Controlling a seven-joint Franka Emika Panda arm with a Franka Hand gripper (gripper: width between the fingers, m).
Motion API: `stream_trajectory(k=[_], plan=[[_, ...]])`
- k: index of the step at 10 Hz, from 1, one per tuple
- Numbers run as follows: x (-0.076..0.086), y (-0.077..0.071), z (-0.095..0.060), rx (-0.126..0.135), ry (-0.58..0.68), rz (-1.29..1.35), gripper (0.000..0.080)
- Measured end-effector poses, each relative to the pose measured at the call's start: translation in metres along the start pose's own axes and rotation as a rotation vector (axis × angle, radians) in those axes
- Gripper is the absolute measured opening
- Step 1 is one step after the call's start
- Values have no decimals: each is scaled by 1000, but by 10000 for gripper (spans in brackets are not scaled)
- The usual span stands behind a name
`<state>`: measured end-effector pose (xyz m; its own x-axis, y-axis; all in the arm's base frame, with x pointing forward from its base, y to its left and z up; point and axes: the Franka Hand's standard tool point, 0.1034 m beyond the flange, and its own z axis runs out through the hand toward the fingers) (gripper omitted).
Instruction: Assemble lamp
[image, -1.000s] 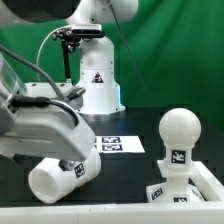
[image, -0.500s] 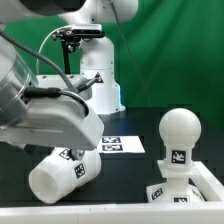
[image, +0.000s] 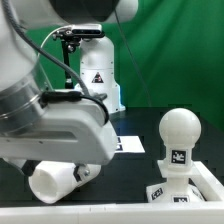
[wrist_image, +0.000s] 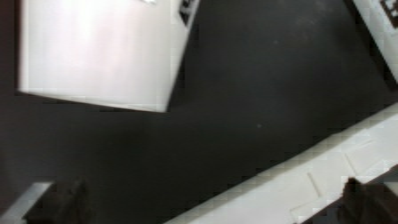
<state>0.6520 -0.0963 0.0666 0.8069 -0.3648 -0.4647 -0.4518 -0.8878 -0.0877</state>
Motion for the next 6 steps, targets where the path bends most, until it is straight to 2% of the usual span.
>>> stream_trajectory(k=[1, 3, 5, 6], plan=[[2, 5, 7, 1, 2, 8, 698], [7, 6, 22, 5, 24, 27, 698], [3, 21, 36, 11, -7, 53, 698], [1, 24, 41, 24, -21, 64, 698]])
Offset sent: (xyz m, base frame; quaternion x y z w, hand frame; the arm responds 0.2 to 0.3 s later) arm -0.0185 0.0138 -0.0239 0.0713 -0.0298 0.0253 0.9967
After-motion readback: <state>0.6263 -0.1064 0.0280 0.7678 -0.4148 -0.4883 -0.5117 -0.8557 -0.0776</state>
